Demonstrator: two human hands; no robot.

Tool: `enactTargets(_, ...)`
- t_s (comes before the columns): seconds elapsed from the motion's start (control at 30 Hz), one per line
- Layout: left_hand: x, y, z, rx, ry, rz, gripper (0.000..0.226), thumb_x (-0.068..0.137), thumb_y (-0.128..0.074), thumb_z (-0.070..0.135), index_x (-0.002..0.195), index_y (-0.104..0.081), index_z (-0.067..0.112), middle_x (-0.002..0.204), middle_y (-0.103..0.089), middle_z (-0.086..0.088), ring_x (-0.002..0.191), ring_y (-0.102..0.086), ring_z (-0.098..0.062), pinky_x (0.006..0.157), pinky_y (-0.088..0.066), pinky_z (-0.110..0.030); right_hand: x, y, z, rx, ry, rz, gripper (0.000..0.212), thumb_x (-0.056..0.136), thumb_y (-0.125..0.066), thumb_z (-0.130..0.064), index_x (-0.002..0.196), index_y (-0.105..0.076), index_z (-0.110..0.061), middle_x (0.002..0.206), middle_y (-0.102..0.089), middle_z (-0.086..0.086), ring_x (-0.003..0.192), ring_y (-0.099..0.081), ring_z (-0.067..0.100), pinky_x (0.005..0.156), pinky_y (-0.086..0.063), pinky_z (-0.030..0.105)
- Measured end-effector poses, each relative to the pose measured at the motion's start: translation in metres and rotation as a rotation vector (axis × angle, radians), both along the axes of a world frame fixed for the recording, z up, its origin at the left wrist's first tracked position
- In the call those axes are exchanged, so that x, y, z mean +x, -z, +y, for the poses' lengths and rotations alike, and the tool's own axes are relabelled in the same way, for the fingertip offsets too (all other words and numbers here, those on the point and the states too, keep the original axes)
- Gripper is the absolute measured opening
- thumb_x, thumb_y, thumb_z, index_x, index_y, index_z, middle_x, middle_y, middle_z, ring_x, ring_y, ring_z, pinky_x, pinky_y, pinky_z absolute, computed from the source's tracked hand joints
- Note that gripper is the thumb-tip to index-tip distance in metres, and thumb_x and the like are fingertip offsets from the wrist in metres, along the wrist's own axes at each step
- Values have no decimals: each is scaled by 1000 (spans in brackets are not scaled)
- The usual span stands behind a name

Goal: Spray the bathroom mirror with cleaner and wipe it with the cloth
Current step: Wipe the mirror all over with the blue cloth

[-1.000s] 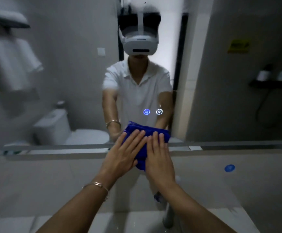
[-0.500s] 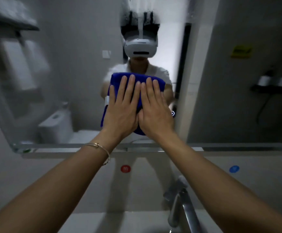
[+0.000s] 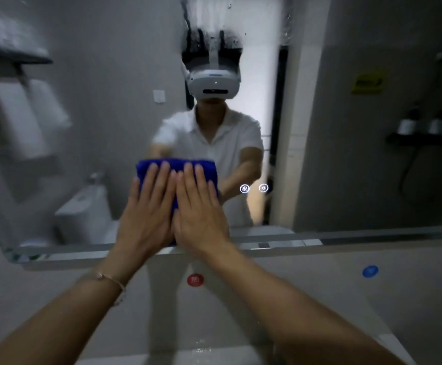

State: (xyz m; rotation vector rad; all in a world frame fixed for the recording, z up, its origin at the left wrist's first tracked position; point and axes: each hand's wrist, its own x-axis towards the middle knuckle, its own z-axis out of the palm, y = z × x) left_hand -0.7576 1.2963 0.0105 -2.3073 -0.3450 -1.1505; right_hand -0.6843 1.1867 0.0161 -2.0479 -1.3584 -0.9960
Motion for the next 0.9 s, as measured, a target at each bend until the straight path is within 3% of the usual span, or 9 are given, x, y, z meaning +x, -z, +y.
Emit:
enactTargets(0.17, 25, -106, -13, -58, 50, -191, 70, 96, -42, 35, 148, -8, 3, 155, -7, -21, 143, -5, -36, 115, -5, -55, 23, -107, -3, 60, -33, -137, 62, 94, -33, -21, 151, -12, -8, 159, -10, 10, 147, -4, 21, 116, 3, 34)
enactTargets(0.27, 72, -134, -59, -83, 110, -277, 64, 95, -43, 28, 145, -17, -1, 151, -18, -26, 140, -15, -42, 112, -11, -59, 63, -133, -44, 160, -73, -129, 63, 88, -35, -17, 149, -21, -4, 157, -20, 14, 146, -13, 25, 117, -6, 36)
enactTargets(0.4, 141, -116, -130, -19, 142, -248, 60, 92, -35, 28, 145, -23, 2, 151, -25, -21, 140, -20, -38, 111, -16, -57, 129, -109, -117, 161, -15, -74, 66, 87, -32, -14, 150, -11, -8, 158, -10, 9, 145, -1, 15, 115, 9, 22)
enactTargets(0.57, 194, -58, -194, -44, 123, -84, 74, 94, -42, 31, 147, 3, 5, 156, 0, -16, 142, 11, -32, 112, 7, -52, 176, -51, -186, 97, 104, 59, 61, 93, -26, -17, 146, 5, -18, 154, 10, -4, 143, 16, 6, 117, 8, 29)
enactTargets(0.67, 205, -24, -212, -47, 102, -15, 78, 93, -44, 31, 146, 8, 6, 153, 11, -14, 139, 20, -31, 112, 10, -51, 182, -15, -205, 71, 147, 179, 61, 95, -27, -17, 145, 7, -20, 153, 14, -7, 139, 24, -1, 117, 6, 32)
enactTargets(0.8, 202, -14, -213, -1, 92, 72, 73, 95, -40, 34, 147, 3, 6, 153, 8, -14, 142, 11, -30, 113, 7, -49, 181, -1, -207, 70, 148, 234, 60, 95, -24, -18, 145, 9, -20, 152, 17, -7, 139, 26, 0, 117, 6, 33)
enactTargets(0.9, 194, -37, -197, 129, 121, 151, 70, 90, -35, 38, 148, -9, 7, 155, -7, -12, 144, -4, -27, 116, 3, -47, 176, -13, -203, 86, 167, 255, 62, 91, -23, -17, 142, 12, -16, 151, 19, -4, 138, 28, 4, 119, 4, 39)
